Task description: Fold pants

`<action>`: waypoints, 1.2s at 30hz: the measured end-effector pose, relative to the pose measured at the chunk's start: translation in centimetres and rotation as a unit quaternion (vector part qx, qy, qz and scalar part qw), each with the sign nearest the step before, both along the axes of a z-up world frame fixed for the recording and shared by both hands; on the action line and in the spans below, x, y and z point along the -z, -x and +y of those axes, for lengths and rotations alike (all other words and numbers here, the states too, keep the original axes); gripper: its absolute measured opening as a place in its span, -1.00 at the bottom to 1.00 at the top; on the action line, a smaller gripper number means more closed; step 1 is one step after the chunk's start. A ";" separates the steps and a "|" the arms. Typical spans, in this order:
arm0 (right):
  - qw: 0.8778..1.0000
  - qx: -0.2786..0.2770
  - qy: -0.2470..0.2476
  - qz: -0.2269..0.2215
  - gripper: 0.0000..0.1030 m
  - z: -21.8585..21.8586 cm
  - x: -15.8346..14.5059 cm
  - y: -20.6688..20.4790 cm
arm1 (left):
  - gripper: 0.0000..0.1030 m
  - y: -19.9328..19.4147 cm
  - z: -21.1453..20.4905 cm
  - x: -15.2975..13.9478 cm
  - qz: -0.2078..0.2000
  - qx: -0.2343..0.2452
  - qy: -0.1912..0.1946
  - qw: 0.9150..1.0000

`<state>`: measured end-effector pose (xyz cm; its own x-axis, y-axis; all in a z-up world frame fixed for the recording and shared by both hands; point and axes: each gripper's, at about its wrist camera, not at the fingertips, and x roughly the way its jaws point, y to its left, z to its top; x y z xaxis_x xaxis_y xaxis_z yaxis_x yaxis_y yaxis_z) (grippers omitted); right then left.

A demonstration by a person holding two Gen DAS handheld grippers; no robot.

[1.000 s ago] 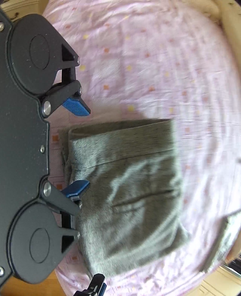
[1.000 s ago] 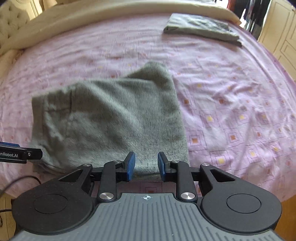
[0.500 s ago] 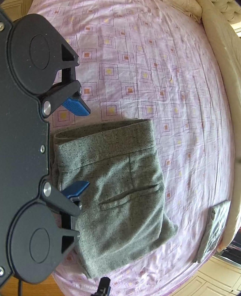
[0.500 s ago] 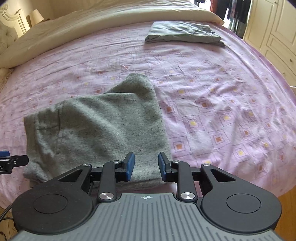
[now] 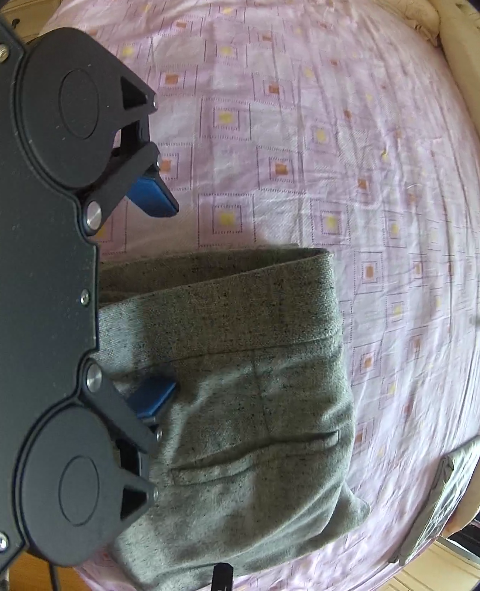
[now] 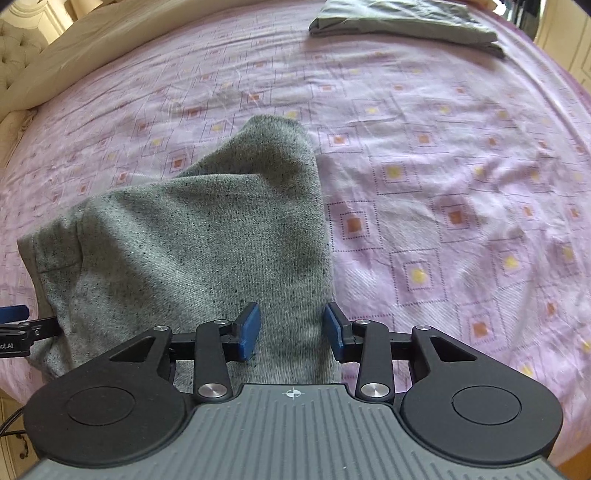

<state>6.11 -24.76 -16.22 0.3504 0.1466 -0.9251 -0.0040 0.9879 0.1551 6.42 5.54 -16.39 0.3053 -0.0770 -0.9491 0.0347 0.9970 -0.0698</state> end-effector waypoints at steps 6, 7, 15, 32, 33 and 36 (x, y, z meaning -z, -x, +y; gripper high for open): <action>0.999 -0.035 -0.018 -0.001 -0.02 -0.7 1.1 -1.5 | 1.00 -1.5 1.0 1.6 0.030 -0.026 0.070 0.997; 0.999 -0.039 -0.026 0.004 0.00 -1.0 1.4 -1.8 | 1.00 -1.8 0.9 1.9 0.037 -0.029 0.075 0.996; 0.995 -0.066 -0.080 -0.003 0.22 -2.0 1.9 -2.5 | 1.00 -1.7 0.5 2.3 0.033 -0.034 0.076 0.996; 0.991 -0.053 -0.122 -0.020 -0.86 -1.0 -3.3 -1.4 | -0.31 -0.3 -0.9 -3.5 -0.017 -0.055 0.058 0.997; 0.991 -0.058 -0.118 -0.027 -0.86 -0.5 -3.9 -1.2 | -0.32 -0.2 -0.9 -4.1 -0.024 -0.050 0.056 0.997; 0.989 -0.068 -0.117 -0.052 -0.86 1.0 -5.8 -1.3 | -0.35 -0.4 -0.7 -6.0 -0.047 -0.044 0.047 0.997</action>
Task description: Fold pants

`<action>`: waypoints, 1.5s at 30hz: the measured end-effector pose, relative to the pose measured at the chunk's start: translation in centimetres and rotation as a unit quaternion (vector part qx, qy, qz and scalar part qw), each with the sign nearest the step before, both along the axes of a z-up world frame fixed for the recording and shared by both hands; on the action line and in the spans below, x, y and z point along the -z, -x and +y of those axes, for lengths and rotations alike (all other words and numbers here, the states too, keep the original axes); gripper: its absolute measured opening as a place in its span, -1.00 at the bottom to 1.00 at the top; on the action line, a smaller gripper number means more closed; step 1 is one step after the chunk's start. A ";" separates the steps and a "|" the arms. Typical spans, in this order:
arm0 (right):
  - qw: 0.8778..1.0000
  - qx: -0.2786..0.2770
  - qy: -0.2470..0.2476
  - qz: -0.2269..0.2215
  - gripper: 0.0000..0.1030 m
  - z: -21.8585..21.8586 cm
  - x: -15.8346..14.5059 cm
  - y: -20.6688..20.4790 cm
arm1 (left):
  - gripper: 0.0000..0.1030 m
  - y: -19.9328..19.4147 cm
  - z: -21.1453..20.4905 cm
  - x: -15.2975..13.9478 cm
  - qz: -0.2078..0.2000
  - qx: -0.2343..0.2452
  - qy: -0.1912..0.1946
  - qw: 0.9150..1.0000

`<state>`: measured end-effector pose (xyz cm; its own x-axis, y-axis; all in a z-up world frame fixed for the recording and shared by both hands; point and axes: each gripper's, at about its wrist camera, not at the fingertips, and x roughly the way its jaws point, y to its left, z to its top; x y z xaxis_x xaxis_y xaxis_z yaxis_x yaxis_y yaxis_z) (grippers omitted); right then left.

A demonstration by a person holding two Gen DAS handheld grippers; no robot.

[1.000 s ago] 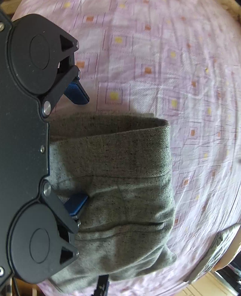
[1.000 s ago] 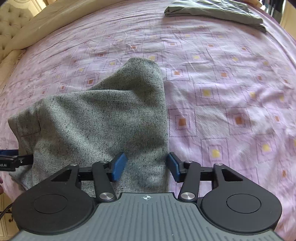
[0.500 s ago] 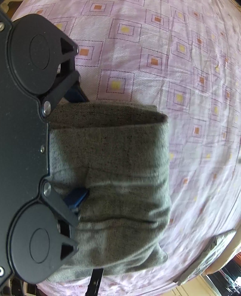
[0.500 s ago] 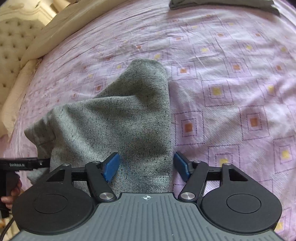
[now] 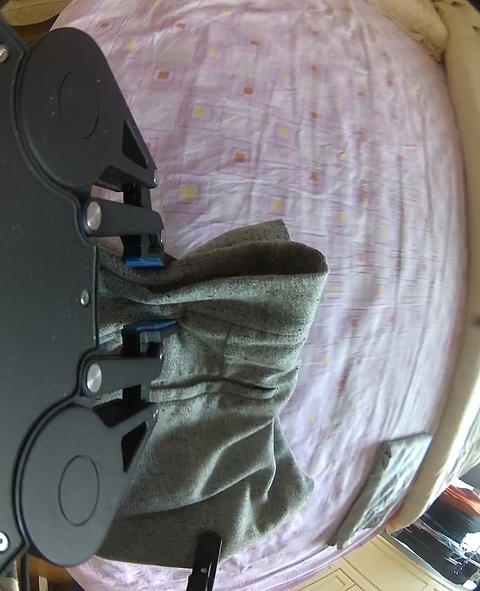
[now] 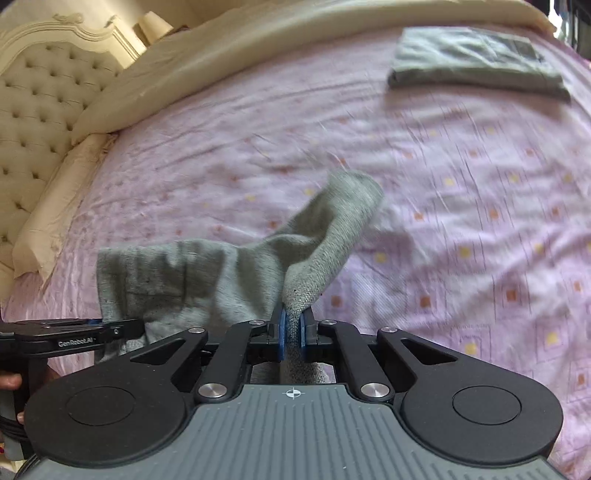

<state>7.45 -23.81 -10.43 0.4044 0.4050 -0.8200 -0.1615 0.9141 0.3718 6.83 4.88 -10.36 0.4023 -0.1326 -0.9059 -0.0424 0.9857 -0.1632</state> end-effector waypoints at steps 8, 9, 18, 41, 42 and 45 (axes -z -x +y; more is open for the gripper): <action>0.998 -0.028 -0.012 -0.056 -0.86 6.9 -4.0 -5.2 | -0.34 -3.9 7.5 -3.9 -0.043 -0.034 0.004 0.998; 0.998 -0.031 -0.016 -0.060 -0.86 8.1 -4.4 -6.2 | -0.34 -4.7 9.1 -4.3 -0.048 -0.038 0.004 0.998; 0.996 -0.045 -0.044 -0.065 -0.86 20.5 -4.3 -16.1 | -0.29 -11.3 23.6 -4.2 -0.049 -0.077 -0.002 0.996; 0.991 -0.025 0.103 -0.087 -0.81 30.6 -6.0 -8.7 | 0.18 -6.2 23.9 -6.1 -0.029 -0.177 -0.059 0.982; 0.991 -0.026 0.103 -0.086 -0.81 30.6 -6.3 -8.2 | 0.19 -5.6 23.5 -6.3 -0.023 -0.181 -0.056 0.982; 0.992 -0.028 0.097 -0.081 -0.81 30.3 -7.0 -6.8 | 0.19 -4.2 21.9 -6.9 -0.014 -0.183 -0.064 0.981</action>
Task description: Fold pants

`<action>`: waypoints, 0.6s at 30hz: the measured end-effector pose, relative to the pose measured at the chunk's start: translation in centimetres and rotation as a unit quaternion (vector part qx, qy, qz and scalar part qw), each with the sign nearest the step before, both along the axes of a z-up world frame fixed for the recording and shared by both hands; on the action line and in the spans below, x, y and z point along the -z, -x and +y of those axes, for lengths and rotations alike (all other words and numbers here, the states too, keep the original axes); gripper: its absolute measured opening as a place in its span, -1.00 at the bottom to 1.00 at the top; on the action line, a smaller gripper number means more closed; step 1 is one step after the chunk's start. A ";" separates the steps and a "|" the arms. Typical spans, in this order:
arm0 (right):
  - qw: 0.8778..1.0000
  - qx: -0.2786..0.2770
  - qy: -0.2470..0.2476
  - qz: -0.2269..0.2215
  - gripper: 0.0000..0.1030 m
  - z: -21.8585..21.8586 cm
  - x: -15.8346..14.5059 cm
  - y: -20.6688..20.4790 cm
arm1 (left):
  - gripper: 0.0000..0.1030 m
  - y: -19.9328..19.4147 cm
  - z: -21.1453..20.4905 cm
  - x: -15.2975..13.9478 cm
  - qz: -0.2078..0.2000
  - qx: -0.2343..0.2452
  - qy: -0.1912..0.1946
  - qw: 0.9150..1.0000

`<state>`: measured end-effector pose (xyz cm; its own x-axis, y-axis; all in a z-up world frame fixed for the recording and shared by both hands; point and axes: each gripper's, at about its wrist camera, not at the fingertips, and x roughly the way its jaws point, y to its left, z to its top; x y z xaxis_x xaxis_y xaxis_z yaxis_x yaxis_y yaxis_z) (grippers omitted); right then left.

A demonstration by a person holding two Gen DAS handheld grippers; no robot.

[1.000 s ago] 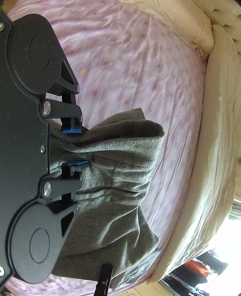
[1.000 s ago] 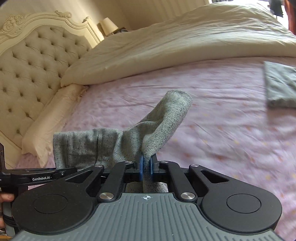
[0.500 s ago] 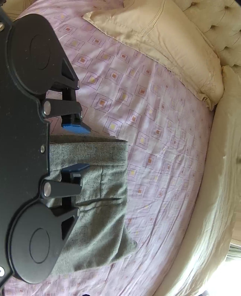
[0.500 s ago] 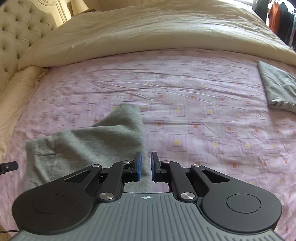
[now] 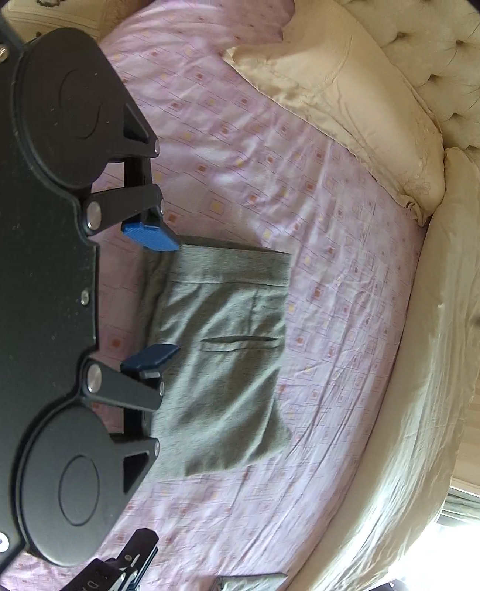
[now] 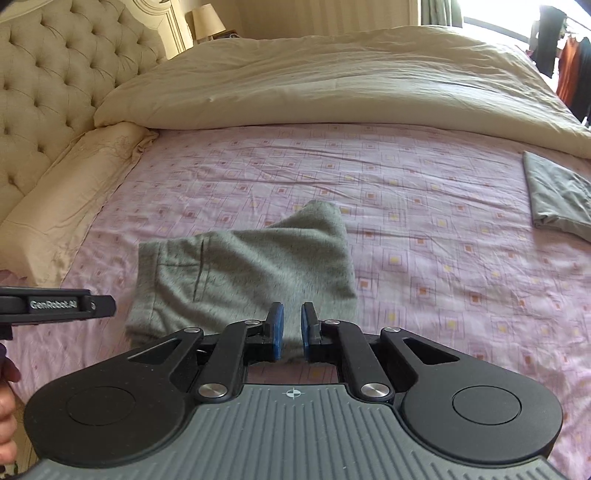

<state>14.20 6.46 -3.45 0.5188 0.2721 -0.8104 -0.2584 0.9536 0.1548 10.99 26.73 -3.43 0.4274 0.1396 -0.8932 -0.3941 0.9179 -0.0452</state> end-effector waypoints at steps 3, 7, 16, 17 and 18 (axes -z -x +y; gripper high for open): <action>1.000 -0.006 -0.009 0.002 -0.80 -0.5 -0.5 1.3 | 0.19 1.4 -1.7 -0.6 0.004 0.006 -0.026 1.000; 1.000 -0.017 -0.013 -0.003 -0.80 -1.1 -0.8 2.7 | 0.19 2.7 -3.2 -1.4 0.003 0.012 -0.038 0.999; 0.999 -0.028 -0.017 -0.011 -0.80 -2.3 -1.5 4.2 | 0.20 4.1 -5.4 -2.7 -0.012 0.018 -0.051 0.998; 0.999 -0.027 -0.017 -0.012 -0.80 -2.4 -1.6 4.3 | 0.20 4.2 -5.5 -2.7 -0.012 0.018 -0.050 0.998; 0.999 -0.027 -0.017 -0.013 -0.80 -2.4 -1.7 4.3 | 0.20 4.3 -5.6 -2.8 -0.012 0.018 -0.051 0.998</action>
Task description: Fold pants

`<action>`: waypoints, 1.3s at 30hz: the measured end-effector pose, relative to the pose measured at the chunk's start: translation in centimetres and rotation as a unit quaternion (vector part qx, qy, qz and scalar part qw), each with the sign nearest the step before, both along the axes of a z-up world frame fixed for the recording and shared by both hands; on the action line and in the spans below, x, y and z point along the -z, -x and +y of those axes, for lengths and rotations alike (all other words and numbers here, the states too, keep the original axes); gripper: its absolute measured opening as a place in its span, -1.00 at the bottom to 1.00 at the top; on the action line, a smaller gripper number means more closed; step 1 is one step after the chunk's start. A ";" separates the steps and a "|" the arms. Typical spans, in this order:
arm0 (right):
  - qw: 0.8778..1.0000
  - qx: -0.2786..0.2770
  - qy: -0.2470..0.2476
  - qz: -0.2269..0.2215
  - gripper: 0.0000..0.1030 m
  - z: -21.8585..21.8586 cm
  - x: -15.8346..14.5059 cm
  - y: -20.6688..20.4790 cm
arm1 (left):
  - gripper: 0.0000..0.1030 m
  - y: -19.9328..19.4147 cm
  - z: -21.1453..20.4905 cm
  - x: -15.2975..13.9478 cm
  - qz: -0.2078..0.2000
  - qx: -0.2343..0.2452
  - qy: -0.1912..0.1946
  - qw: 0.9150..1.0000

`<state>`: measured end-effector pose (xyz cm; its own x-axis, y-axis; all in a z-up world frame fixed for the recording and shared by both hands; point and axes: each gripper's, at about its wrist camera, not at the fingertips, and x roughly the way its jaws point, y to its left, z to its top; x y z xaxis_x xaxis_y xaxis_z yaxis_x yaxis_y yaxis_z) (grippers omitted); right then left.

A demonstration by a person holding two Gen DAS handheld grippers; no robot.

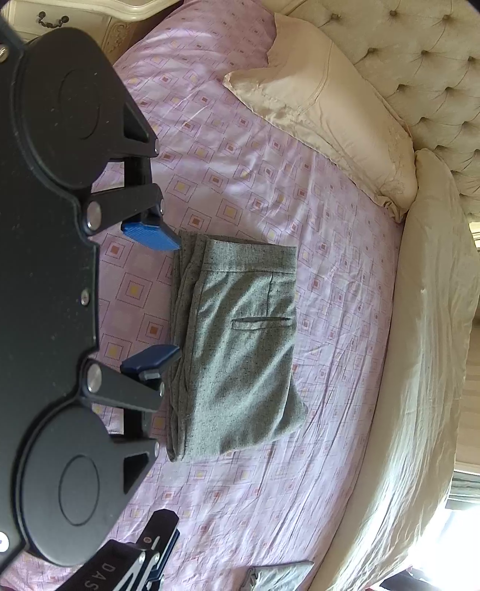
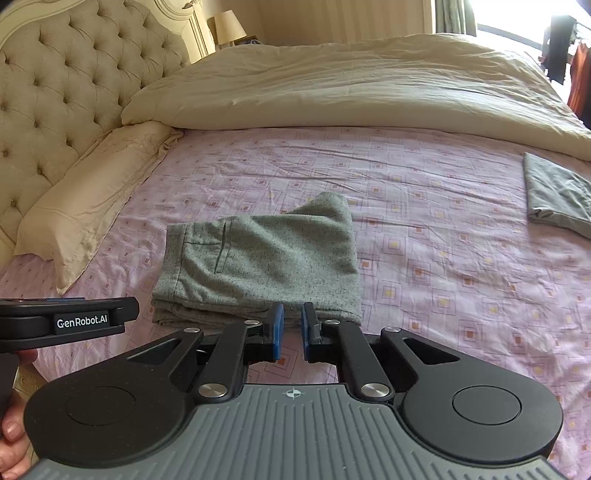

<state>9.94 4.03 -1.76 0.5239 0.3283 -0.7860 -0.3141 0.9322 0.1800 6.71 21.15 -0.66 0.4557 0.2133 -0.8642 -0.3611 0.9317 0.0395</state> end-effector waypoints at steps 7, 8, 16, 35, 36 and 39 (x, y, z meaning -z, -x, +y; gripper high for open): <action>1.000 0.001 0.005 -0.005 -0.80 -0.2 -0.2 0.3 | 0.20 0.3 -0.3 0.0 0.001 0.002 0.000 1.000; 1.000 0.000 0.005 -0.005 -0.80 -0.1 -0.2 0.4 | 0.20 0.3 -0.3 0.0 0.000 0.002 0.000 1.000; 1.000 0.003 0.016 -0.006 -0.80 0.2 -0.3 0.5 | 0.20 0.1 -0.2 0.0 0.000 0.007 0.000 1.000; 1.000 0.002 0.024 -0.001 -0.80 0.4 -0.2 0.3 | 0.20 0.2 -0.2 -0.3 -0.001 0.010 -0.005 1.000; 1.000 0.002 0.023 -0.001 -0.80 0.3 -0.2 0.3 | 0.20 0.2 -0.2 -0.3 0.000 0.010 -0.005 1.000; 1.000 0.002 0.023 -0.002 -0.80 0.2 -0.2 0.3 | 0.20 0.2 -0.3 -0.3 -0.001 0.010 -0.005 1.000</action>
